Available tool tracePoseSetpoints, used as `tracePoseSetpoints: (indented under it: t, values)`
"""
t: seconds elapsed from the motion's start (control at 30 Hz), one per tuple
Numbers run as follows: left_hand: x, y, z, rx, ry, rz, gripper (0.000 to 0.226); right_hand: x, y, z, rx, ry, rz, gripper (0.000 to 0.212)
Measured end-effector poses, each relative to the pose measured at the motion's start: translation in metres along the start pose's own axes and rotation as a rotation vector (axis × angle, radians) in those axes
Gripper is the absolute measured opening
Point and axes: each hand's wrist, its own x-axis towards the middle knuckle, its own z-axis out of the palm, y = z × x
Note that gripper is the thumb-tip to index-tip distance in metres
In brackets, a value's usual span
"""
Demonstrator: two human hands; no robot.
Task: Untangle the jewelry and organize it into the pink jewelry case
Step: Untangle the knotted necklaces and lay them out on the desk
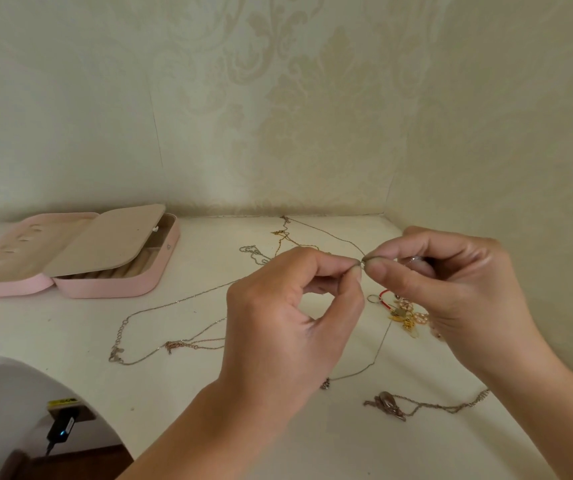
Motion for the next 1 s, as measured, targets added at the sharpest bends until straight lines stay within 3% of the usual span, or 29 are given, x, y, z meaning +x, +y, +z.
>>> tracePoseSetpoints:
  t: [0.13, 0.3, 0.57, 0.9, 1.0]
  values:
    - [0.000, 0.000, -0.003, -0.011, -0.031, 0.017, 0.009, 0.001, 0.003, -0.004, 0.011, -0.021, 0.003, 0.010]
    - [0.000, -0.001, -0.004, -0.019, -0.041, 0.030, 0.010, 0.003, 0.009, -0.009, 0.030, -0.060, 0.008, 0.029]
    - [0.001, 0.001, -0.005, -0.060, -0.049, 0.012, 0.009, 0.005, 0.010, -0.008, 0.055, -0.062, 0.027, 0.034]
    - [0.002, 0.004, -0.006, -0.272, -0.125, -0.253, 0.002, 0.007, 0.014, -0.014, 0.064, -0.066, 0.063, 0.042]
    - [0.002, 0.005, -0.006, -0.326, -0.154, -0.293, 0.009, 0.006, 0.013, -0.014, 0.078, -0.089, 0.051, 0.038]
